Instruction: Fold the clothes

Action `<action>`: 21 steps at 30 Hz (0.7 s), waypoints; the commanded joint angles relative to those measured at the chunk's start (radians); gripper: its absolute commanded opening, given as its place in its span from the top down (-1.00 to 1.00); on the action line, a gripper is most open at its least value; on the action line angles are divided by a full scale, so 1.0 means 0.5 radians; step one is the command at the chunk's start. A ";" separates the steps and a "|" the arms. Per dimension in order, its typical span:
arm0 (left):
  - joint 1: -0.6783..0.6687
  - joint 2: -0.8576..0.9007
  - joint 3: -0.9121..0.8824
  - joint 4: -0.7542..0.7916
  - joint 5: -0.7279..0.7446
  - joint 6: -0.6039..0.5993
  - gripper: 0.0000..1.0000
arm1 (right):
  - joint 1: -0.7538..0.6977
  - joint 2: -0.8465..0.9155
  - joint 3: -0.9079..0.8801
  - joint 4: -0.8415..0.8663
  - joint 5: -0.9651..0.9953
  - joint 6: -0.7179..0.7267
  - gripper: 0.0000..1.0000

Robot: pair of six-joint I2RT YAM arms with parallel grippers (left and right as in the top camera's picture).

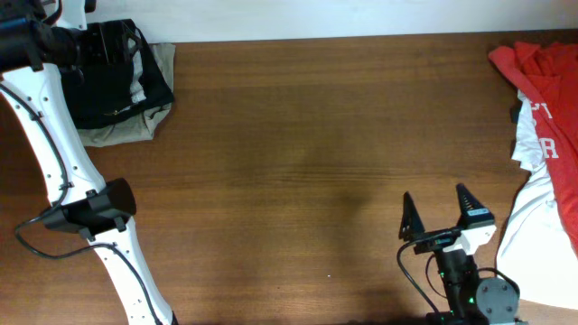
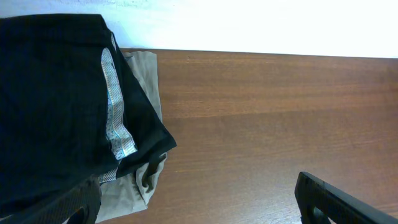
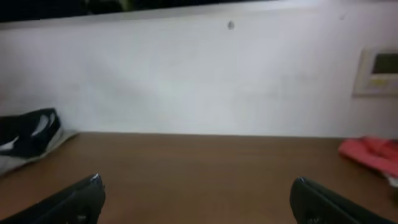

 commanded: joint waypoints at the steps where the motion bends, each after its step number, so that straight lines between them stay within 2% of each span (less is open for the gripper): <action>1: 0.004 0.012 -0.005 -0.003 0.027 -0.017 -0.98 | 0.019 -0.023 -0.105 0.209 0.105 -0.022 -0.97; 6: 0.005 0.012 -0.005 -0.003 0.027 -0.017 -0.98 | 0.019 -0.023 -0.262 0.499 0.089 -0.022 -0.97; 10: 0.005 0.012 -0.005 -0.003 0.027 -0.017 -0.98 | 0.018 -0.024 -0.271 0.473 0.109 -0.025 -0.97; 12: 0.005 0.012 -0.005 -0.003 0.027 -0.017 -0.98 | 0.019 -0.024 -0.271 0.394 0.114 -0.031 -0.97; 17: 0.005 0.012 -0.005 -0.003 0.027 -0.017 -0.98 | 0.019 -0.024 -0.271 -0.146 0.135 -0.030 -0.97; 21: 0.005 0.012 -0.005 -0.003 0.027 -0.017 -0.98 | 0.019 -0.022 -0.271 -0.134 0.136 -0.030 -0.97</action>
